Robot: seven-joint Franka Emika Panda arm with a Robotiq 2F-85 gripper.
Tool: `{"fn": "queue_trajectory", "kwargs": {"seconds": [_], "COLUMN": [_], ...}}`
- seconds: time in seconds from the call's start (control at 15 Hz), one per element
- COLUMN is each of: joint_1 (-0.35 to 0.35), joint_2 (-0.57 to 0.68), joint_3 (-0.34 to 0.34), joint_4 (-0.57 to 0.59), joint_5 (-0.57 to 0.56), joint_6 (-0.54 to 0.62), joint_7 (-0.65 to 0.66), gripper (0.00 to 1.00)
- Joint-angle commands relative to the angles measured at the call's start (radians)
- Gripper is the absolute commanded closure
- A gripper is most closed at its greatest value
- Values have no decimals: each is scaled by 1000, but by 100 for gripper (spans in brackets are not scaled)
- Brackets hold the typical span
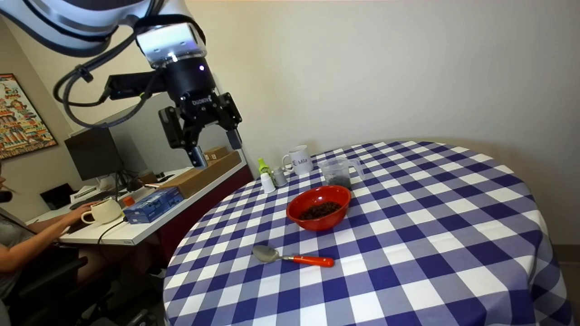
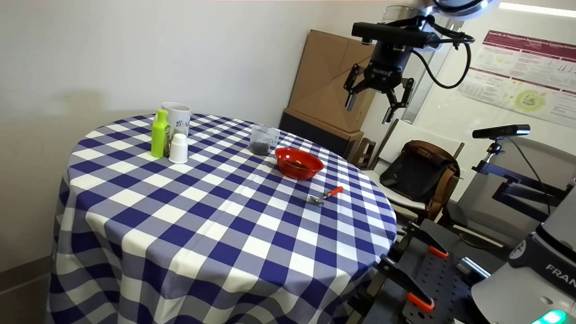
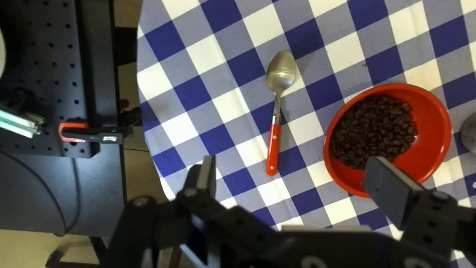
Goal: Put a spoonful of the things in the bowl into the jug
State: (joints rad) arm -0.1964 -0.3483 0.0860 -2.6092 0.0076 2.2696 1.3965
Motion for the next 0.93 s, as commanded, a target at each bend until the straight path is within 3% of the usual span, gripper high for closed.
{"fn": "queue_trajectory", "kwargs": {"seconds": [0.0,0.2,0.4,0.6,0.87], "joint_1": [-17,-63,-98,-75,-18], "joint_2": [117,215,314,398,493], "joint_3": [-5,-26,-81,-153,-212], "joint_4": [51,103,171,217,228], "joint_5": [-37,-132,-297,-416,-417], "joint_6": [128,218,217,180,185], "joint_7": [127,256,401,491,492], "gripper": [0,0,0,0,0]}}
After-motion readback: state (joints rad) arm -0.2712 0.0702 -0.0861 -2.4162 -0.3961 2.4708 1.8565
